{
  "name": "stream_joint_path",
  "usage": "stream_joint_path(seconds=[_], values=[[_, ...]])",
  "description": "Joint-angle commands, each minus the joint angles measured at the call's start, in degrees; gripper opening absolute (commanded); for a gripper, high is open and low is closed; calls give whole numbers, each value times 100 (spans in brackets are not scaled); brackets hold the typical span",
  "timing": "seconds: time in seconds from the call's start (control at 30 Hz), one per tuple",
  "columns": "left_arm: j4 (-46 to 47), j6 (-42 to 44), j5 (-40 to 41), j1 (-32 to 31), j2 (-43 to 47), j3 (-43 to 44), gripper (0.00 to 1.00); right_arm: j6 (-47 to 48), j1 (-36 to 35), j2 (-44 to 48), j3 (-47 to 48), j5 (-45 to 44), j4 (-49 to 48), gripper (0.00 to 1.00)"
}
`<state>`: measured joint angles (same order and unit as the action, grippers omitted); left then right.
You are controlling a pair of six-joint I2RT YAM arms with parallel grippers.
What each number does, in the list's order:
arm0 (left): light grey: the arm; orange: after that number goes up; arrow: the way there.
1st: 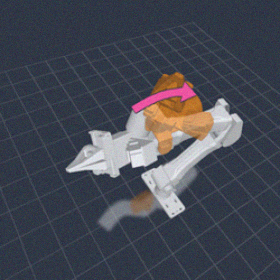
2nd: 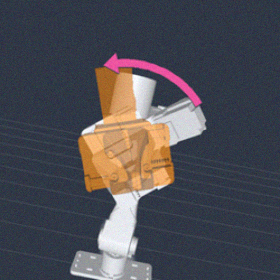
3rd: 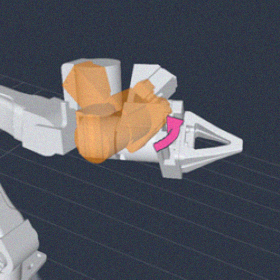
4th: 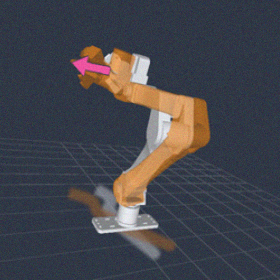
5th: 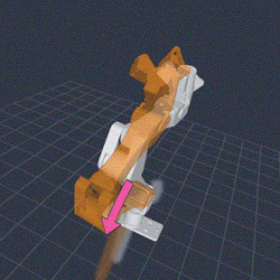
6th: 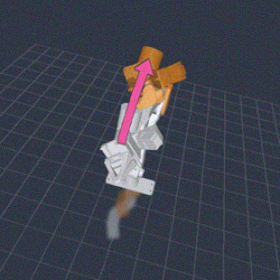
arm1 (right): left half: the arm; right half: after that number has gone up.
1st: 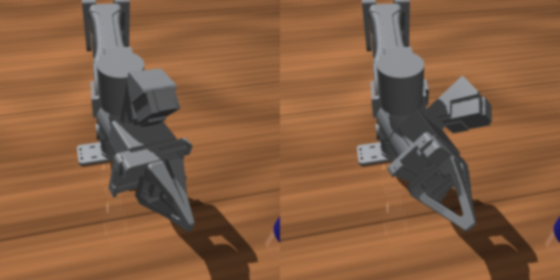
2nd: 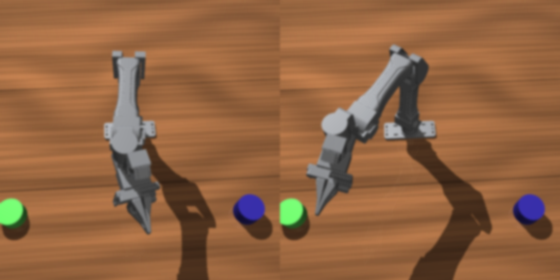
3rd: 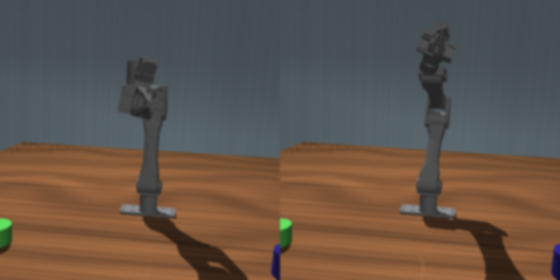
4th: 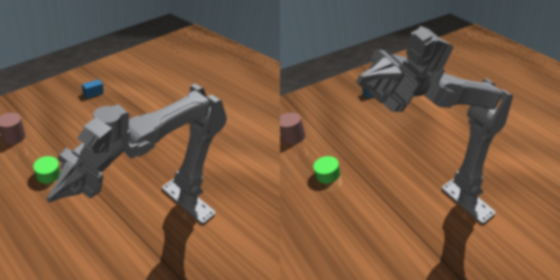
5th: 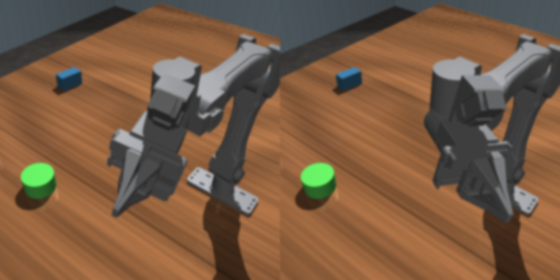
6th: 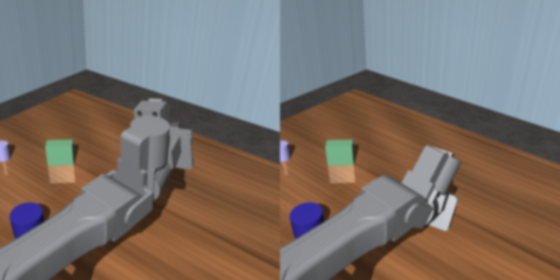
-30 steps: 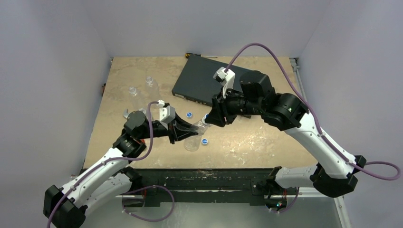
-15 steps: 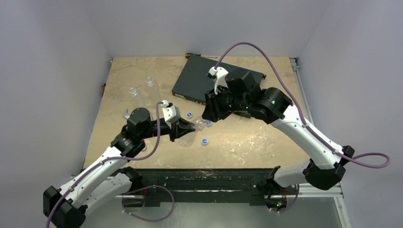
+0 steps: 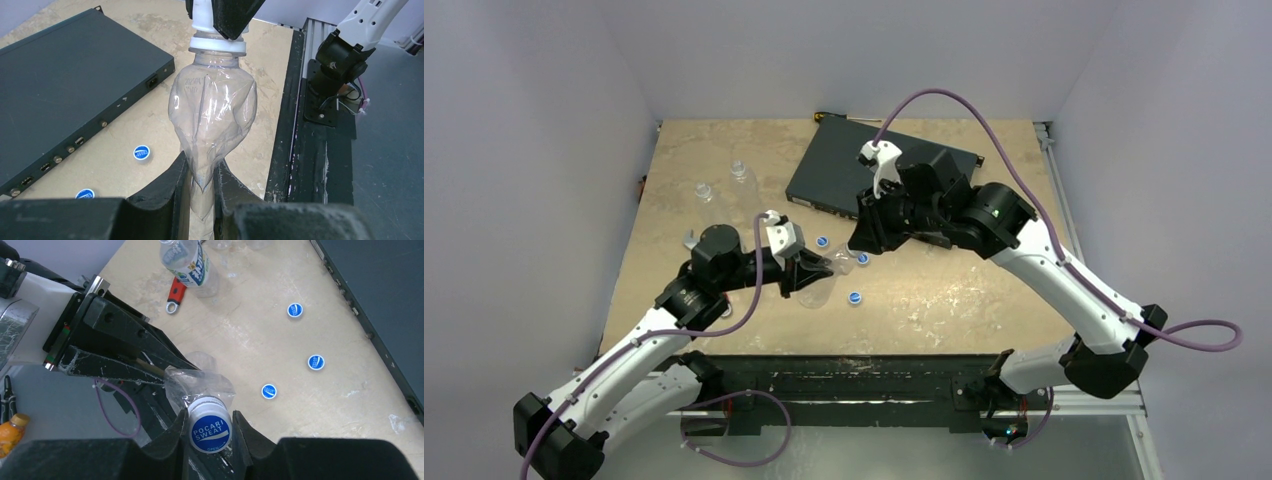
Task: Screw on the bottle caps
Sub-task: Screw the bottle cap onto the plastic bottle.
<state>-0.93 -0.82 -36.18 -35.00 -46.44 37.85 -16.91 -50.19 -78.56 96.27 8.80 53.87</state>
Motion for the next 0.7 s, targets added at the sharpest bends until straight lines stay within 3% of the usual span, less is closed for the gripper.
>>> stream_joint_path(seconds=[0.0,0.4,0.67], values=[[422,-252,-361,16,30,256,0,409,-87,280,-19,720,-259,0],[1523,-1637,-1975,24,-298,239,0,1103,-87,995,-280,1506,-458,0],[3173,-3021,-2639,27,-496,-43,0,1317,-87,1123,-171,1975,-693,0]])
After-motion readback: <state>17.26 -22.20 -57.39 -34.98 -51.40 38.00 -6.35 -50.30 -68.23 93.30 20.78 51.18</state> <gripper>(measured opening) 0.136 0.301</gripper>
